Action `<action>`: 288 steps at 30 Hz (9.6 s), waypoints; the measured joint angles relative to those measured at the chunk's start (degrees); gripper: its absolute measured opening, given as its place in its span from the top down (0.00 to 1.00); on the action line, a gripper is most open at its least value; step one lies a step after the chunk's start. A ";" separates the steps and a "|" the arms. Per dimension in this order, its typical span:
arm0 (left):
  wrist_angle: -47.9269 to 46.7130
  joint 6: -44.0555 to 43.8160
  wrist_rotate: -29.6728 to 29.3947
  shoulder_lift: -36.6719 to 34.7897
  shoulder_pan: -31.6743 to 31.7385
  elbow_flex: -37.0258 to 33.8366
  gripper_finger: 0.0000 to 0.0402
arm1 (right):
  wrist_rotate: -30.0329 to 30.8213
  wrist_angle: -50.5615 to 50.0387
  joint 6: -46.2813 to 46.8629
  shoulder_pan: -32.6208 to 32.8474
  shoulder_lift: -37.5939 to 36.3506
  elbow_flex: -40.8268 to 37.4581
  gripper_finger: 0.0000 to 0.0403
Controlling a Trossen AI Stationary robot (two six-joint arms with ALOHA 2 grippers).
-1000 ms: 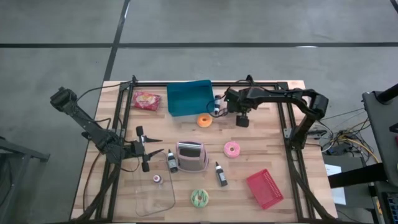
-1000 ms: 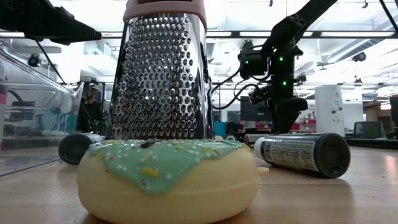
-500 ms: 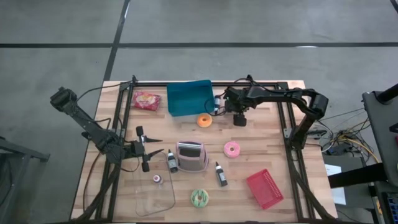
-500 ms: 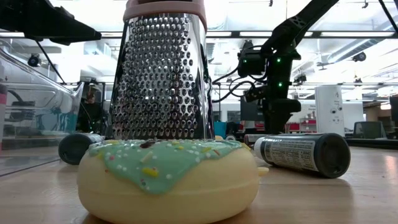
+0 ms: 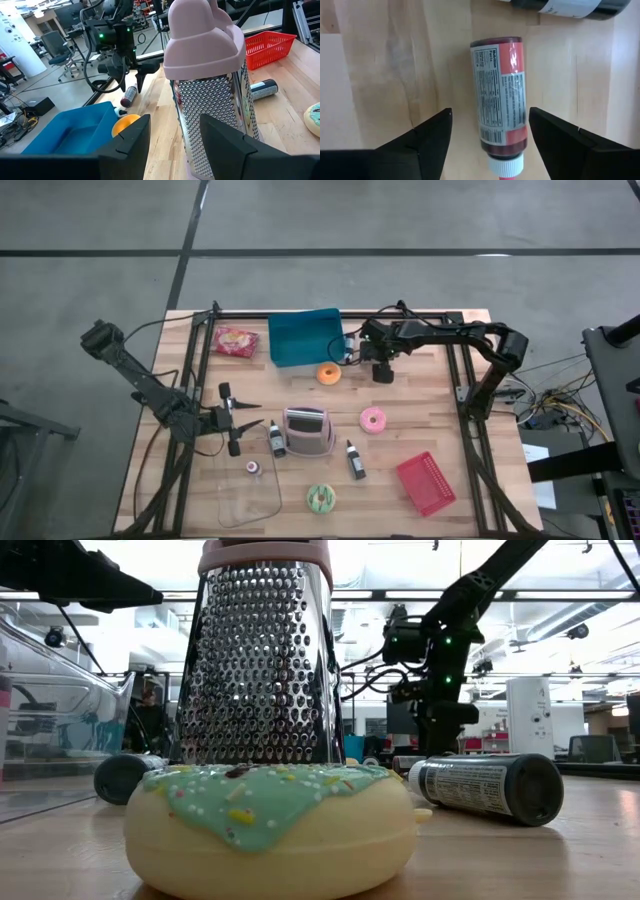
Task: Pick & Place Food Item
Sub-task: Put the pink food coloring bottle into the transparent bin
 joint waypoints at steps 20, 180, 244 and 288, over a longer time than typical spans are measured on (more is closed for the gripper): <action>0.22 -0.01 -0.13 0.00 0.02 0.00 0.57 | -2.66 3.13 -0.12 -0.82 0.00 -2.13 0.42; 1.77 14.74 55.04 23.08 61.26 29.18 0.65 | -0.15 4.67 -1.69 16.19 -0.48 33.17 0.87; 54.13 11.00 60.23 -18.17 58.42 -13.28 0.68 | -27.22 55.35 8.89 16.04 -10.38 10.99 0.45; 53.92 10.41 62.43 -0.54 55.07 -8.24 0.68 | -25.39 42.71 12.24 16.10 -9.46 11.34 0.45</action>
